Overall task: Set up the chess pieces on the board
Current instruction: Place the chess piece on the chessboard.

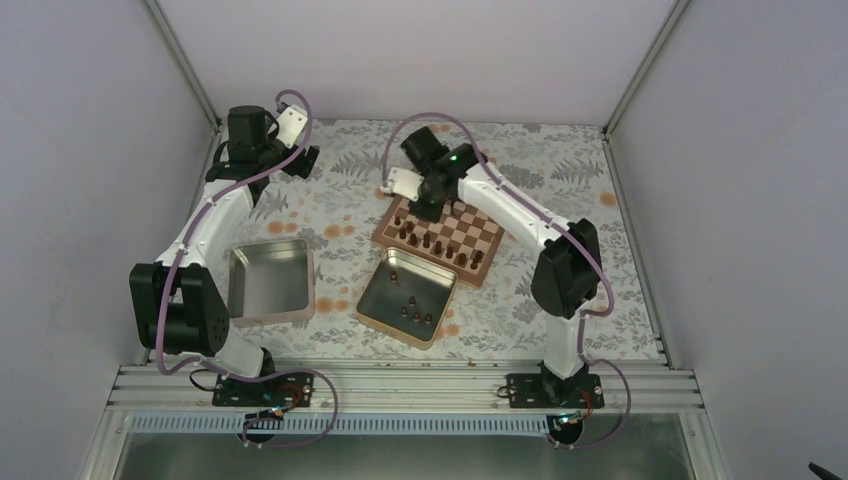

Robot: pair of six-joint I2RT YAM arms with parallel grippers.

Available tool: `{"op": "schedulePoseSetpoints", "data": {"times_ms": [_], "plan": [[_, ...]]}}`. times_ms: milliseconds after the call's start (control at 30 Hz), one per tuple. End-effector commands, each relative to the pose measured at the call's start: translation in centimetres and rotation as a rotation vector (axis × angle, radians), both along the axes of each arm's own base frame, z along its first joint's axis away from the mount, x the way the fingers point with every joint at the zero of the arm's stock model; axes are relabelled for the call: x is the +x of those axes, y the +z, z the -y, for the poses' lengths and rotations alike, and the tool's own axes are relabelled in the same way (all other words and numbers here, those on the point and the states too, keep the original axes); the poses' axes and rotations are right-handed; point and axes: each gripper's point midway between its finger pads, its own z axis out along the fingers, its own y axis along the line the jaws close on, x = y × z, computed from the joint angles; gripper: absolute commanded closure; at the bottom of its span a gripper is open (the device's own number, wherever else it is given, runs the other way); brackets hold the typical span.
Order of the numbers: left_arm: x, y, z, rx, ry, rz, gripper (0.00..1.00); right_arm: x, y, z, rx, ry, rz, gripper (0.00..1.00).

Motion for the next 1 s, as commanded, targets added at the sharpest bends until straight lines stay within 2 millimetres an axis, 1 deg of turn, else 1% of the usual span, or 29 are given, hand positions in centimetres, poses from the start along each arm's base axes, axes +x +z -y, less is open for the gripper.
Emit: {"op": "schedulePoseSetpoints", "data": {"times_ms": [0, 100, 300, 367, 533, 733, 967], "plan": [[-0.2, 1.8, 0.1, -0.001, -0.003, 0.047, 0.00, 3.1, -0.6, 2.6, -0.050, -0.037, 0.011, 0.89], [-0.2, 1.8, 0.0, 0.001, -0.001, 0.048, 0.00, 4.2, -2.0, 3.2, -0.066, -0.048, -0.013, 0.89], [-0.1, 1.5, -0.1, 0.004, 0.002, 0.043, 0.00, 3.7, -5.8, 3.2, -0.103, -0.026, -0.103, 0.88], [-0.1, 1.4, -0.1, 0.004, 0.001, 0.043, 0.00, 3.5, -6.6, 3.1, -0.105, -0.020, -0.120, 0.88], [0.0, 1.0, 0.0, 0.005, -0.002, 0.036, 0.00, 3.4, -7.6, 2.6, -0.097, -0.010, -0.140, 0.88], [0.0, 1.1, -0.1, 0.007, 0.002, 0.040, 0.00, 3.1, -8.9, 2.3, -0.104, 0.005, -0.169, 0.88], [0.0, 0.8, -0.2, 0.008, 0.000, 0.034, 0.00, 2.8, -9.7, 1.8, -0.107, 0.020, -0.188, 0.88]]}}
